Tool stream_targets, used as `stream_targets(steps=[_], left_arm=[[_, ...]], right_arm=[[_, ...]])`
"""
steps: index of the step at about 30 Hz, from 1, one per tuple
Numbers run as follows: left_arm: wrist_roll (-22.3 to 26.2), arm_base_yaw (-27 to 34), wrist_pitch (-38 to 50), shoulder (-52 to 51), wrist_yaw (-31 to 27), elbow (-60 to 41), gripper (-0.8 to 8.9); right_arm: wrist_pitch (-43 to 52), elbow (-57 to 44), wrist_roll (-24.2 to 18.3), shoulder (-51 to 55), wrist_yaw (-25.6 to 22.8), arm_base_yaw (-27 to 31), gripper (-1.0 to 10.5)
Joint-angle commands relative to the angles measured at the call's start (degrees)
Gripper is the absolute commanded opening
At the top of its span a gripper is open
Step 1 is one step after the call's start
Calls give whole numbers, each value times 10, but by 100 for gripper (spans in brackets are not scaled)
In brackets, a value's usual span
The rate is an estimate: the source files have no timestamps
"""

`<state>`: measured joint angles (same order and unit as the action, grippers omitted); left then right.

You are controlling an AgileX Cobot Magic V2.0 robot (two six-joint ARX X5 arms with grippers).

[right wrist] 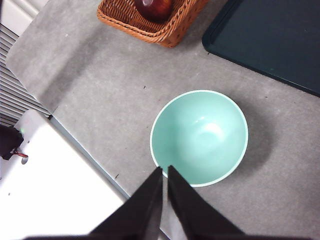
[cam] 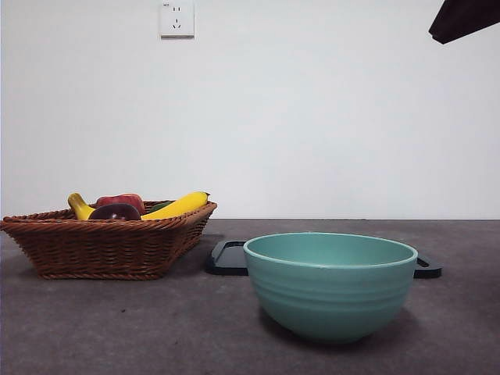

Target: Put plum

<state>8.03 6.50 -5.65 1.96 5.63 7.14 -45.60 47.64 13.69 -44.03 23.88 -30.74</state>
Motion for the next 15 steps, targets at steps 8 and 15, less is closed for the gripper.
stream_targets(steps=[8,15], left_arm=[[-1,1,-2,-18,-3,-44,7],[3,1,-26,-18,-3,-50,7]], right_arm=[[5,9,-7,-4,1,-4,6],[5,9,-7,-4,1,-4,6]])
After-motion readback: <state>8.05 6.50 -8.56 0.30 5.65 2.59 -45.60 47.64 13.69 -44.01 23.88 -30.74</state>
